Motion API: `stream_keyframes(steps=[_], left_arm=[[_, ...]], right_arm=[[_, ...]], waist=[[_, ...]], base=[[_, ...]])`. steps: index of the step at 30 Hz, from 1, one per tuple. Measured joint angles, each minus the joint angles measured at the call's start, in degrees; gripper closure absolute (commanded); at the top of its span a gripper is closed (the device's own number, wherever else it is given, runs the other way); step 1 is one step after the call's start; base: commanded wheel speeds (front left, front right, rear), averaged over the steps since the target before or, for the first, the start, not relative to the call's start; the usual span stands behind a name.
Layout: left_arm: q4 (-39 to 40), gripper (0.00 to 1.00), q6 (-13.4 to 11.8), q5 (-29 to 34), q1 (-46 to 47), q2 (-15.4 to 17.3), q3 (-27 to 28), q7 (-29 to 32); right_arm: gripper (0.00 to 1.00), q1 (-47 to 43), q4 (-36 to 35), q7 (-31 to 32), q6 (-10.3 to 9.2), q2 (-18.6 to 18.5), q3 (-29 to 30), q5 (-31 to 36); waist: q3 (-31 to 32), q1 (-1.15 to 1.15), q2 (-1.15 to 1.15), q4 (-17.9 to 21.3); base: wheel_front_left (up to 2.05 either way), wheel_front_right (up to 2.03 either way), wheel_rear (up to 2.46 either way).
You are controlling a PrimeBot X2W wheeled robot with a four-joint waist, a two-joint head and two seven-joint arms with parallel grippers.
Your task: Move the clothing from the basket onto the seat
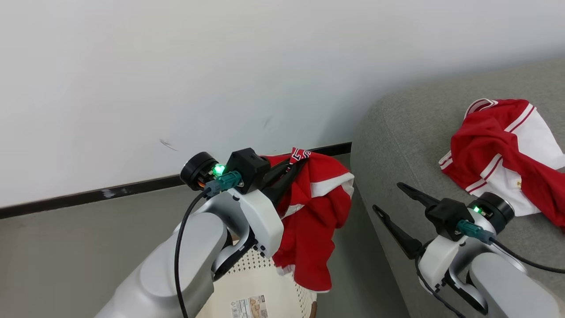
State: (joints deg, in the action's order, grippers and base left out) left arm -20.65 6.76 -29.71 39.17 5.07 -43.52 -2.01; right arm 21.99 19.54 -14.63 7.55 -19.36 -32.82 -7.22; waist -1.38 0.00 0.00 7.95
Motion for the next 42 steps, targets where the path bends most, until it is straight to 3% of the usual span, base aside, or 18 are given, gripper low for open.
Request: stream_keyframes(steps=[9,23,30,31,32,33,35,36,42], left_arm=[[2.70,1.00,0.01,-0.53,-1.28,-0.53,-1.27,1.45],[6.81,1.00,-0.07,-0.53,-1.50,-0.65,-2.14,3.03],[7.51,1.00,-0.31,-0.54,-2.24,-0.65,-2.42,4.05],[7.55,1.00,-0.41,-0.55,-2.27,-0.64,-2.43,4.14],[7.59,1.00,-0.41,-0.64,-2.27,-0.64,-2.43,4.33],[7.64,1.00,-0.55,-0.65,-2.27,-0.62,-2.43,4.48],[7.67,1.00,-0.56,-0.74,-2.29,-0.53,-2.42,4.52],[7.69,1.00,-0.57,-0.89,-2.29,-0.45,-2.41,4.54],[7.76,1.00,-1.16,-1.09,-2.92,0.69,-1.51,4.70]], right_arm=[[0.00,4.42,0.88,0.00,0.00,-1.12,-7.65,-4.82],[0.00,13.78,1.87,0.00,0.01,-2.97,-26.08,-11.81],[0.02,18.80,2.78,0.00,0.01,-2.18,-31.40,-15.18],[0.29,19.39,2.80,0.00,0.01,-1.90,-32.16,-15.55],[0.29,19.79,2.80,0.00,0.01,-1.64,-32.74,-15.77],[0.57,20.02,2.82,0.00,0.01,-1.38,-33.08,-16.10],[0.90,20.63,2.86,0.00,0.01,-1.18,-33.82,-16.89],[1.00,20.88,2.87,0.00,0.01,-1.22,-33.99,-17.02],[1.00,21.49,3.02,0.00,0.01,-2.12,-33.81,-19.20]], waist=[[1.72,0.00,0.00,0.13],[1.71,0.00,0.00,-3.51],[1.29,0.00,0.00,-5.40],[1.20,0.00,0.00,-5.61],[1.10,0.00,0.00,-5.83],[0.99,0.00,0.00,-6.02],[0.78,0.00,0.00,-6.35],[0.67,0.00,0.00,-6.49],[0.16,0.00,0.00,-6.45]], base=[[0.00,0.00,0.00],[0.00,0.00,0.00],[0.00,0.00,0.00],[0.00,0.00,0.00],[0.00,0.00,0.00],[0.00,0.00,0.00],[0.00,0.00,0.00],[0.00,0.00,0.00],[0.00,0.00,0.00]])
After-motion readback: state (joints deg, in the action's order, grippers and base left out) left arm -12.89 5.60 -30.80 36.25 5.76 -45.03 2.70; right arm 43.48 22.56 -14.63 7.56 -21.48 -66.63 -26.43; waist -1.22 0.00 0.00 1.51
